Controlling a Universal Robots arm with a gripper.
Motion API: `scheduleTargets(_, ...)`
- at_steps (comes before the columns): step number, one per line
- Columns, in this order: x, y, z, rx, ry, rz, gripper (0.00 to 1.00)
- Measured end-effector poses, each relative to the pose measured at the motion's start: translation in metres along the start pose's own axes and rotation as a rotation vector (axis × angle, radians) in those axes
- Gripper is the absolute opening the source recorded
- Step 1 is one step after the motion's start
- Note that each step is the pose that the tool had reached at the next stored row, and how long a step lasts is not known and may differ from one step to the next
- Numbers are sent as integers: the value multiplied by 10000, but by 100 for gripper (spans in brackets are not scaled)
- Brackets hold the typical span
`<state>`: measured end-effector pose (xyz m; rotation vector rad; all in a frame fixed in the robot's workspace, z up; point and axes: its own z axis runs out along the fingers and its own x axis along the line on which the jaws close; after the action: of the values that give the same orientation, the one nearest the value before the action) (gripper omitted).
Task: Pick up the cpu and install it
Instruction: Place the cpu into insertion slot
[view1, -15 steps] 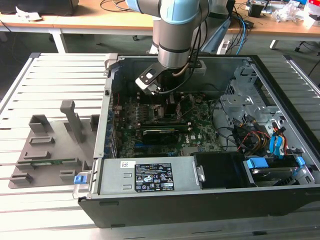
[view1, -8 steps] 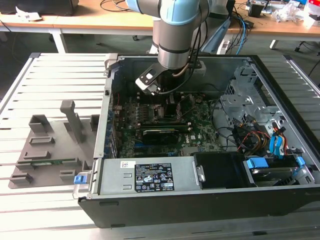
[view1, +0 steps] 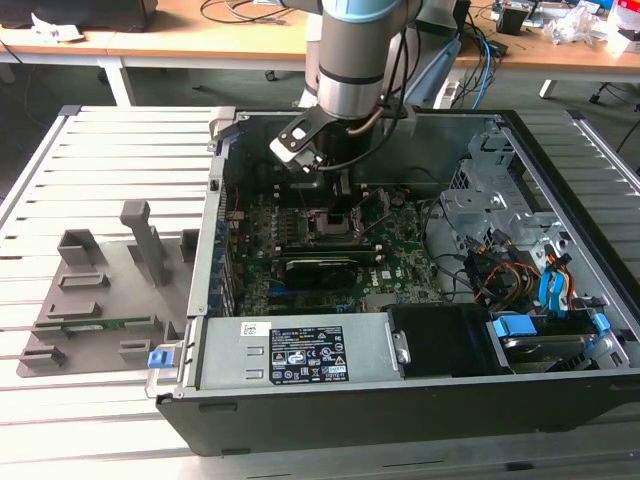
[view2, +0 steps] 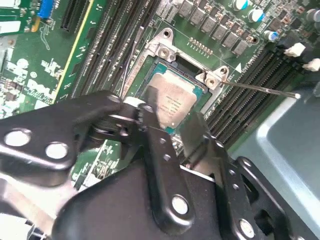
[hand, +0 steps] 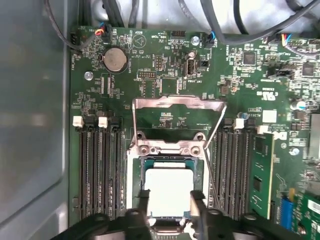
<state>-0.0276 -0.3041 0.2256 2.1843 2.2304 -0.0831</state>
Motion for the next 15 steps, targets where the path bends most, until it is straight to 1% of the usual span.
scheduleTargets(1,-1,-2,-28,-1,5,0,47)
scheduleTargets(2,-2,-3,-48,-2,13,0,35)
scheduleTargets(3,-4,-5,-71,-2,19,0,35)
scheduleTargets(4,-11,-9,-123,-3,26,0,17)
scheduleTargets(5,-28,-10,-151,-4,31,-1,11)
scheduleTargets(7,-47,-11,-186,-4,35,-1,11)
scheduleTargets(8,-50,-12,-220,-4,37,1,11)
scheduleTargets(9,-53,-13,-263,-4,37,-1,11)
scheduleTargets(11,-58,-16,-370,-4,36,0,11)
scheduleTargets(12,-60,-16,-400,-4,37,0,11)
scheduleTargets(15,-67,-20,-550,-4,37,0,11)
